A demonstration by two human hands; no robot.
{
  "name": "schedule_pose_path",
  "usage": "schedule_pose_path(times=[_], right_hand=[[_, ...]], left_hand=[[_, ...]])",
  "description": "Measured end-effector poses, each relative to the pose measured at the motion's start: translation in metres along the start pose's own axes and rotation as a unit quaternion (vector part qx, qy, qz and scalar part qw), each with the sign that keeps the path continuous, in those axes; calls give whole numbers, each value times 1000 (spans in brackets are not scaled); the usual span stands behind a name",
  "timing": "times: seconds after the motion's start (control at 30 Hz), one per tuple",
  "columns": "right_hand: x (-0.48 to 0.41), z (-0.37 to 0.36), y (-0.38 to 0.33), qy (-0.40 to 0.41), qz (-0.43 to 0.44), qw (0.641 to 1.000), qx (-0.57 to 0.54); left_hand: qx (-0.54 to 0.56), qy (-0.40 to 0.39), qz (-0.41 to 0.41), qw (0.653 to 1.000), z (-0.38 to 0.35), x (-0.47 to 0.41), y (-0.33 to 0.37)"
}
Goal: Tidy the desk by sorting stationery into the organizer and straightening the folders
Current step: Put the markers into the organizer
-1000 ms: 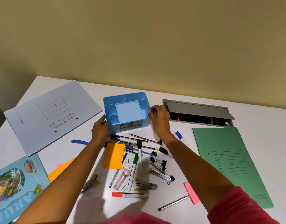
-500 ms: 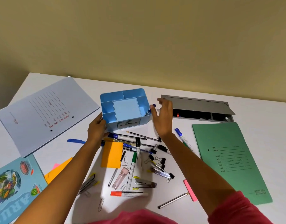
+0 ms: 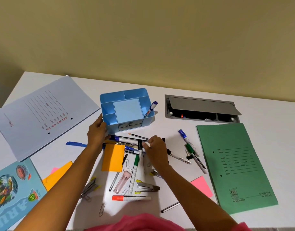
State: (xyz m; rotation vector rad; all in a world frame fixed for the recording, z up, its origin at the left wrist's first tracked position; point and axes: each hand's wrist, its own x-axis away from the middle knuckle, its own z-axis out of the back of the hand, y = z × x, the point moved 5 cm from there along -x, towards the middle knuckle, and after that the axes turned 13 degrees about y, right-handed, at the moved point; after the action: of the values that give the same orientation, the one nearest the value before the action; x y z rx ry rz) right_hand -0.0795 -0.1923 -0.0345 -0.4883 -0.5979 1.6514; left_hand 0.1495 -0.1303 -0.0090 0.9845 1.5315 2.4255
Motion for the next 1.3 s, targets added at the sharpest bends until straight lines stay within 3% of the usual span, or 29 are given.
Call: schedule_pose_path(times=[0.2,0.33,0.5,0.67,0.8,1.07,1.3], right_hand=[[7,-18,-7,-14,24,996,82],[3,-4,-14,20,34,999,29],[-14,44,-41,135,25,979,-154],[-46,94,-78,308,134,920,-202],[-83,88,-89,270,78,946,-162],[-113,49,-95,165,106,981,10],[-119,43,-87,133,61,989,5]], left_hand=[[1,-7,5,1000,2,2,1],[2,-8,5,1000,2,3,3],[5,-10,6,1000,2,2,2],[7,-13,5,1000,2,3,2],[3,-12,5,1000,2,3,2],[-6,-11,0,1000,4,1,2],[-2,-15,-1,1000,3,3,2]])
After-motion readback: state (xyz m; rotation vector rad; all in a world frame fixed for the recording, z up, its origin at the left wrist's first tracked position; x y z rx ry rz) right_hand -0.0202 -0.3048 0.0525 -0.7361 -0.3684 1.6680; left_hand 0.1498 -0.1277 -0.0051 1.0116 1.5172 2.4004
